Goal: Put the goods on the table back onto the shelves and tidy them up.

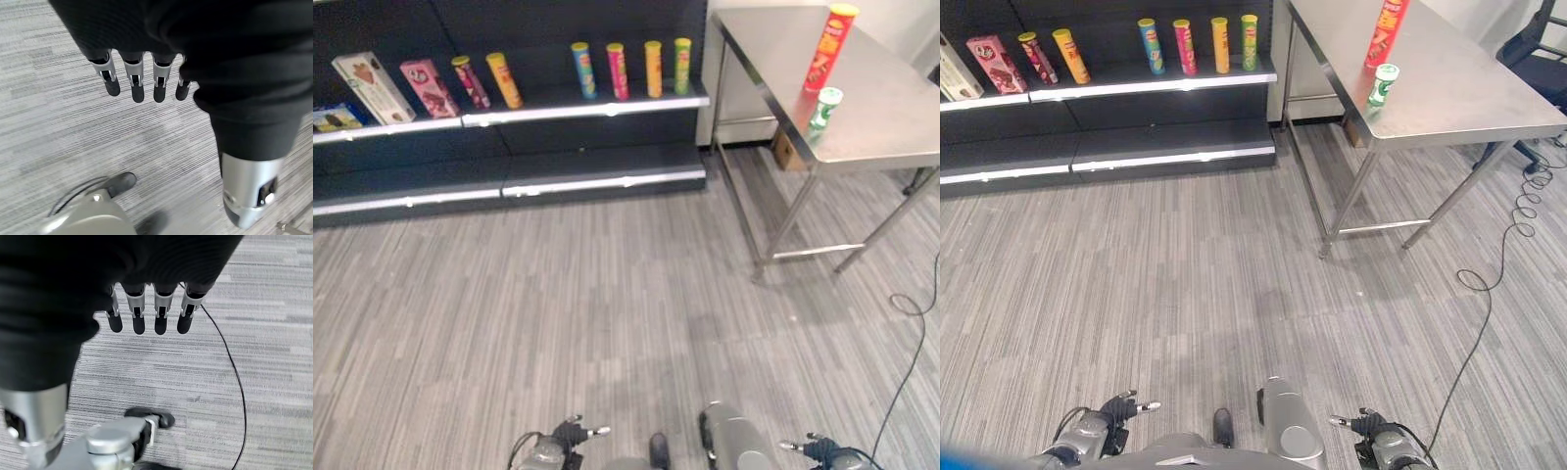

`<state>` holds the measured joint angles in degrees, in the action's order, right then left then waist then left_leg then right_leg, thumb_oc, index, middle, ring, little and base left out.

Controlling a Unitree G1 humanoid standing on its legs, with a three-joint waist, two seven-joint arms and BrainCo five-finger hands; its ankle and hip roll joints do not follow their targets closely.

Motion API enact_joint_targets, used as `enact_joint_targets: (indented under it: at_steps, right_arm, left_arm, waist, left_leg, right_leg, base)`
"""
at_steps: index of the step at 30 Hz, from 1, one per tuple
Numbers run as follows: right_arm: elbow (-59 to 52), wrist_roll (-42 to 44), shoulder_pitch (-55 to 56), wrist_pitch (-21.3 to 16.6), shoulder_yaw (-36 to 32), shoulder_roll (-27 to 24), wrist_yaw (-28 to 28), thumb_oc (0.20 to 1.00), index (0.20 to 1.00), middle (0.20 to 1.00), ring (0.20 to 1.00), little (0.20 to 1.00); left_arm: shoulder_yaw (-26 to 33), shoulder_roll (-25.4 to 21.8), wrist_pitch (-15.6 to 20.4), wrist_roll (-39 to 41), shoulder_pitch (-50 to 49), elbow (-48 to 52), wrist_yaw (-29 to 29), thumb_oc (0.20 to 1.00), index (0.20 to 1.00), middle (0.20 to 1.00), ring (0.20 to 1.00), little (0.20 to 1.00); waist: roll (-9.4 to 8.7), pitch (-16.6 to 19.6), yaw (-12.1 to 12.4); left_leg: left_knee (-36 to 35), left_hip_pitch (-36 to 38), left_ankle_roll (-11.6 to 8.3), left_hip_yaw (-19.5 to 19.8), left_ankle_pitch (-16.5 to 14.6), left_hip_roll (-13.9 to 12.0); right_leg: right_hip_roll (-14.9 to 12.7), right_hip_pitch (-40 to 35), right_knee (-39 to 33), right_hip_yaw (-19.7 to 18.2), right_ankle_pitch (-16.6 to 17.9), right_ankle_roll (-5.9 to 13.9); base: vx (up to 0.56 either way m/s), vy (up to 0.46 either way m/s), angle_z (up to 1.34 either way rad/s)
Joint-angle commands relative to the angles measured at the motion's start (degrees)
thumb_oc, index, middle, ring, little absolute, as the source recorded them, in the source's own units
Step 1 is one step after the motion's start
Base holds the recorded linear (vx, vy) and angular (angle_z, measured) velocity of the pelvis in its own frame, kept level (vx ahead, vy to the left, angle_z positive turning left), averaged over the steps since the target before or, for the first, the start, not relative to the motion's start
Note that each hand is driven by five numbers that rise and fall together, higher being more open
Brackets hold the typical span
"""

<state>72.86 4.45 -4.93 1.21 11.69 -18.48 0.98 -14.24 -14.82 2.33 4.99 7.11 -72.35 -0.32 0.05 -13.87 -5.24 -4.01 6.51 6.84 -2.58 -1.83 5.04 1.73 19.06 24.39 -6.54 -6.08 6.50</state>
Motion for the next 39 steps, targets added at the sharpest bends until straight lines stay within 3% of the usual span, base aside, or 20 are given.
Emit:
enact_joint_targets:
  at_steps: [1, 4, 6, 8, 10, 13, 16, 17, 18, 20, 23, 25, 26, 28, 29, 31, 33, 36, 39]
  right_arm:
    - [1.15, 0.06, 0.91, 0.21, 0.54, -1.17, 1.4, 1.0, 1.0, 1.0, 1.0, 1.0]
    - [1.26, -0.64, 2.15, 0.51, -0.22, -1.38, 1.51, 1.0, 1.0, 1.0, 1.0, 1.0]
    - [1.43, -0.69, 3.06, 0.31, -0.54, -1.46, 1.58, 1.0, 1.0, 1.0, 1.0, 1.0]
    - [1.28, -0.53, 3.84, 0.1, -1.04, -2.0, 1.46, 1.0, 1.0, 1.0, 1.0, 1.0]
    - [1.05, 0.15, 3.87, -0.22, -1.47, -2.61, 1.52, 1.0, 1.0, 1.0, 1.0, 1.0]
    - [0.75, 1.11, 3.84, -0.43, -1.9, -3.35, 1.68, 1.0, 1.0, 1.0, 1.0, 1.0]
    - [0.92, 1.76, 3.06, -0.58, -1.87, -4.22, 1.84, 1.0, 1.0, 1.0, 1.0, 1.0]
    - [0.92, 1.76, 3.05, -0.58, -1.87, -4.23, 1.84, 1.0, 1.0, 1.0, 1.0, 1.0]
    - [0.61, 2.23, 2.95, -0.71, -2.18, -4.71, 1.87, 1.0, 1.0, 1.0, 1.0, 1.0]
    - [1.44, 2.5, 2.06, -0.37, -1.96, -5.31, 2.33, 1.0, 1.0, 1.0, 1.0, 1.0]
    - [1.79, 2.55, 1.73, -0.07, -1.6, -5.21, 2.38, 1.0, 1.0, 1.0, 1.0, 1.0]
    - [1.85, 2.45, 1.51, -0.03, -1.34, -5.13, 2.51, 1.0, 1.0, 1.0, 1.0, 1.0]
    - [1.89, 2.32, 1.45, -0.01, -1.18, -5.04, 2.6, 1.0, 1.0, 1.0, 1.0, 1.0]
    - [1.81, 1.74, 1.44, -0.09, -0.89, -4.86, 2.82, 1.0, 1.0, 1.0, 1.0, 1.0]
    - [1.8, 1.73, 1.47, -0.09, -0.89, -4.87, 2.83, 1.0, 1.0, 1.0, 1.0, 1.0]
    - [2.38, 0.8, 1.75, -0.08, -0.54, -4.45, 3.0, 1.0, 1.0, 1.0, 1.0, 1.0]
    - [3.24, -0.39, 2.17, 0.29, -0.07, -3.94, 2.63, 1.0, 1.0, 1.0, 1.0, 1.0]
    - [3.75, -1.93, 2.93, 0.51, 0.44, -3.16, 2.18, 1.0, 1.0, 1.0, 1.0, 1.0]
    - [3.31, -1.47, 3.2, 0.74, -0.24, -2.56, 1.73, 1.0, 1.0, 1.0, 1.0, 1.0]
  left_arm:
    - [-0.03, -1.34, 1.62, -2.37, 1.42, -0.28, 0.61, 1.0, 1.0, 1.0, 1.0, 1.0]
    - [-0.19, -0.84, 1.64, -2.93, 1.38, -0.39, 0.28, 1.0, 1.0, 1.0, 1.0, 1.0]
    - [-0.47, -0.36, 1.71, -3.79, 0.77, -0.94, 0.19, 1.0, 1.0, 1.0, 1.0, 1.0]
    - [-0.57, 0.17, 1.71, -4.16, 0.15, -1.53, 0.07, 1.0, 1.0, 1.0, 1.0, 1.0]
    - [-0.6, 0.55, 1.68, -3.67, 0.21, -1.51, 0.1, 1.0, 1.0, 1.0, 1.0, 1.0]
    - [-0.86, 0.62, 1.61, -3.04, 0.39, -1.22, 0.11, 1.0, 1.0, 1.0, 1.0, 1.0]
    - [-0.54, 0.76, 1.39, -1.66, 0.07, -0.9, 0.13, 1.0, 1.0, 1.0, 1.0, 1.0]
    - [-0.54, 0.76, 1.39, -1.66, 0.07, -0.9, 0.13, 1.0, 1.0, 1.0, 1.0, 1.0]
    - [-0.17, 0.55, 1.31, -0.93, 0.04, -0.38, 0.22, 1.0, 1.0, 1.0, 1.0, 1.0]
    - [-0.19, 0.15, 1.03, -0.86, 0.18, -0.43, 0.65, 1.0, 1.0, 1.0, 1.0, 1.0]
    - [0.0, 0.19, 1.04, -0.21, 0.39, -0.3, 0.48, 1.0, 1.0, 1.0, 1.0, 1.0]
    - [0.14, 0.21, 1.15, 0.01, 0.48, -0.37, 0.73, 1.0, 1.0, 1.0, 1.0, 1.0]
    - [0.29, 0.2, 1.26, 0.2, 0.38, -0.52, 0.85, 1.0, 1.0, 1.0, 1.0, 1.0]
    - [0.69, 0.06, 1.34, 0.49, 0.01, -0.74, 0.98, 1.0, 1.0, 1.0, 1.0, 1.0]
    - [0.68, 0.06, 1.35, 0.49, -0.01, -0.74, 0.98, 1.0, 1.0, 1.0, 1.0, 1.0]
    - [1.48, 0.33, 1.23, 1.14, -0.78, -2.01, 0.41, 1.0, 1.0, 1.0, 1.0, 1.0]
    - [1.76, 0.48, 1.38, 0.77, -1.44, -2.27, 0.52, 1.0, 1.0, 1.0, 1.0, 1.0]
    - [1.99, 0.36, 1.17, -0.24, -2.39, -2.76, 0.87, 1.0, 1.0, 1.0, 1.0, 1.0]
    - [2.0, 0.11, 1.36, -0.28, -2.29, -2.62, 0.98, 1.0, 1.0, 1.0, 1.0, 1.0]
  waist:
    - [-1.29, 1.52, -3.35]
    - [-1.15, 1.57, -4.23]
    - [-1.09, 2.98, -4.43]
    - [-0.54, 4.57, -5.17]
    - [0.24, 5.51, -5.66]
    - [1.17, 6.39, -6.02]
    - [0.9, 6.29, -5.69]
    - [0.91, 6.29, -5.69]
    - [-0.26, 5.63, -5.28]
    - [-2.01, 4.58, -3.81]
    - [-3.4, 4.06, -1.75]
    - [-3.88, 2.93, -0.32]
    - [-3.52, 2.56, 0.25]
    - [-2.19, 2.25, 1.78]
    - [-2.31, 2.05, 1.79]
    - [-1.91, 1.61, 3.19]
    - [-1.39, 1.91, 3.96]
    - [-0.77, 3.35, 4.63]
    - [-1.4, 4.73, 4.25]
  left_leg:
    - [1.88, 6.57, -3.35, 9.43, -10.27, 1.4]
    - [1.04, 10.33, -4.32, 10.41, -11.8, 1.37]
    - [0.37, 12.34, -4.83, 10.86, -13.27, 0.79]
    - [0.9, 12.81, -5.82, 11.02, -13.51, -0.88]
    - [3.0, 11.9, -7.54, 11.38, -11.27, -2.58]
    - [9.72, 10.39, -11.27, 11.23, -4.79, -5.3]
    - [23.68, 5.51, -14.88, 10.14, 3.14, -5.78]
    - [23.7, 5.5, -14.88, 10.15, 3.12, -5.78]
    - [33.79, 1.45, -14.85, 8.14, 6.64, -6.24]
    - [39.55, -3.36, -11.99, 5.18, 6.1, -6.61]
    - [33.93, -9.14, -9.18, 2.08, -0.14, -6.15]
    - [26.1, -13.2, -8.93, 1.85, -1.91, -5.19]
    - [19.47, -14.5, -9.29, 2.73, -0.5, -4.79]
    - [8.67, -16.81, -10.02, 6.65, 5.42, -4.98]
    - [8.11, -16.23, -10.0, 6.6, 5.64, -4.88]
    - [-0.31, -20.07, -11.52, 11.04, 8.87, -4.21]
    - [-0.2, -21.61, -12.24, 12.06, 10.44, -5.26]
    - [-0.23, -19.41, -12.1, 14.03, 11.73, -6.01]
    - [1.96, -17.65, -11.19, 10.56, 11.18, -6.28]
  right_leg:
    - [2.71, -0.78, -22.41, 1.4, 11.31, 2.55]
    - [1.21, -0.02, -26.82, 6.8, 13.04, 3.56]
    - [0.55, -1.92, -27.5, 8.52, 14.29, 2.04]
    - [1.53, -3.24, -27.34, 7.44, 15.27, 0.67]
    - [2.24, -3.7, -26.23, 6.67, 15.38, -0.27]
    - [2.87, -5.79, -25.52, 6.91, 13.29, -1.96]
    - [3.53, -10.6, -26.33, 5.88, 10.54, -3.88]
    - [3.53, -10.59, -26.33, 5.88, 10.54, -3.88]
    - [3.16, -13.36, -26.65, 4.57, 9.42, -5.1]
    - [2.12, -17.2, -27.61, 3.36, 8.35, -5.87]
    - [0.87, -20.21, -27.64, 1.99, 6.41, -5.53]
    - [0.61, -22.33, -27.9, 0.82, 5.22, -4.9]
    - [1.08, -23.25, -28.1, 0.14, 4.53, -4.62]
    - [2.85, -25.06, -28.16, -1.71, 3.67, -4.57]
    - [2.73, -25.4, -28.2, -1.73, 3.56, -4.57]
    - [3.84, -28.32, -27.48, -5.27, 1.38, -5.07]
    - [3.96, -30.81, -26.39, -9.66, -0.88, -5.26]
    - [3.26, -32.11, -25.78, -12.65, -2.21, -4.75]
    - [-0.48, -32.33, -23.98, -13.61, -3.44, -2.66]
  base:
    - [0.37, -0.055, 0.39]
    - [0.35, -0.087, 0.52]
    - [0.41, -0.169, 0.33]
    - [0.4, -0.191, 0.5]
    - [0.34, -0.204, 0.39]
    - [0.32, -0.186, 0.24]
    - [0.24, -0.143, 0.06]
    - [0.25, -0.186, -0.11]
    - [0.24, -0.2, -0.14]
    - [0.29, -0.208, -0.05]
    - [0.26, -0.072, -0.23]
    - [0.23, 0.014, -0.26]
    - [0.26, 0.037, -0.4]
    - [0.26, 0.035, -0.37]
    - [0.23, 0.022, -0.35]
    - [0.4, 0.048, -0.8]
    - [0.51, 0.152, -1.56]
    - [0.37, 0.217, -0.95]
    - [0.34, 0.321, -0.72]
